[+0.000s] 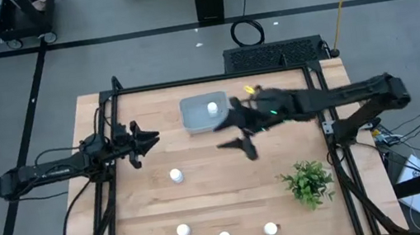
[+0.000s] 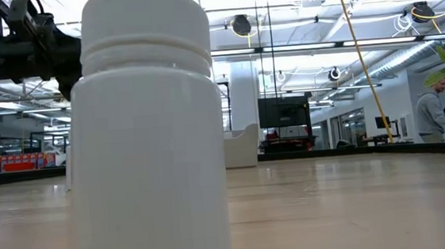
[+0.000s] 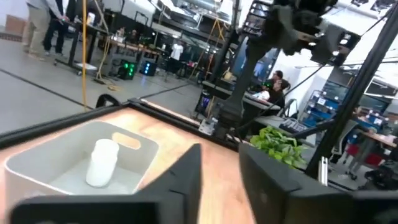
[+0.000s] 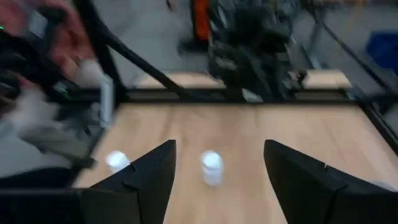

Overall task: Pick and place pill bottles into a basket
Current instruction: Put the white bottle into the gray bin

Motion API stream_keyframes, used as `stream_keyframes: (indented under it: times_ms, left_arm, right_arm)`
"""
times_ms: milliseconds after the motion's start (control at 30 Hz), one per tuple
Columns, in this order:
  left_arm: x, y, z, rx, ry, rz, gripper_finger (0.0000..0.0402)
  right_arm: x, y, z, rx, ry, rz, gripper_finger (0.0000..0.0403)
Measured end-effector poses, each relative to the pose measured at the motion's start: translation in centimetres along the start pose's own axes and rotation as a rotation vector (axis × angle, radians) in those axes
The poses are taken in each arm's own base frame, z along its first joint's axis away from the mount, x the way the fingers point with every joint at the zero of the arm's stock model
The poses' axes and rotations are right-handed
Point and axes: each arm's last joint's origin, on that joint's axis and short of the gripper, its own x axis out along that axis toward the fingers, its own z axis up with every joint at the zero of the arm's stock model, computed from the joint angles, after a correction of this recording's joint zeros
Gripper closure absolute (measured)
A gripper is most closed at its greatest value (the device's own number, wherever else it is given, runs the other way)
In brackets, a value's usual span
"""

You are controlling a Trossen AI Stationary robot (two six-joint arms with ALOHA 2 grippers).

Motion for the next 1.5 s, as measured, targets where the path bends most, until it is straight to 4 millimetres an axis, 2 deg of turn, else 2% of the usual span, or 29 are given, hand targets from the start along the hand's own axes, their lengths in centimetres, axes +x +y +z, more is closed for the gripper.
stream_keyframes:
  times_ms: [133, 267, 400, 500, 667, 900, 1133, 1267, 1400, 1500]
  left_arm:
    - [0.0, -0.4, -0.1, -0.045, 0.006, -0.035, 0.0193]
    - [0.0, -1.1, -0.1, -0.061, 0.008, -0.112, 0.0135]
    - [-0.1, -2.1, 0.1, -0.022, -0.025, -0.19, 0.011]
    - [-0.2, -2.7, 0.3, -0.029, -0.057, -0.218, 0.0109]
    - [-0.2, -3.2, -0.5, -0.03, -0.013, -0.164, 0.0124]
    - [-0.2, -3.8, -1.6, -0.05, 0.075, -0.072, 0.0141]
    - [1.3, -6.7, 0.4, 0.039, 0.259, 0.06, 0.0136]
    - [2.8, -8.8, 1.8, 0.137, 0.402, 0.159, 0.0135]
    - [4.6, -10.9, 2.9, 0.165, 0.506, 0.189, 0.0135]
    - [5.4, -11.6, 3.2, 0.196, 0.62, 0.252, 0.0135]
  right_arm:
    - [-2.4, 3.3, -3.2, -0.002, -0.171, 0.126, 0.0165]
    - [-5.0, 5.9, -7.2, -0.035, -0.404, 0.269, 0.0165]
    - [-7.4, 7.1, -10.5, -0.1, -0.609, 0.351, 0.0165]
    - [-8.7, 7.4, -12.1, -0.106, -0.698, 0.333, 0.0165]
    - [-9.6, 8.0, -13.1, -0.122, -0.757, 0.337, 0.0165]
    - [-10.0, 8.6, -13.0, -0.117, -0.789, 0.372, 0.0165]
    - [-10.1, 8.7, -13.0, -0.12, -0.789, 0.374, 0.0165]
    - [-10.1, 8.7, -13.0, -0.12, -0.789, 0.374, 0.0165]
    - [-10.1, 8.7, -13.0, -0.115, -0.788, 0.376, 0.0165]
    - [-10.0, 8.7, -13.1, -0.116, -0.78, 0.376, 0.0165]
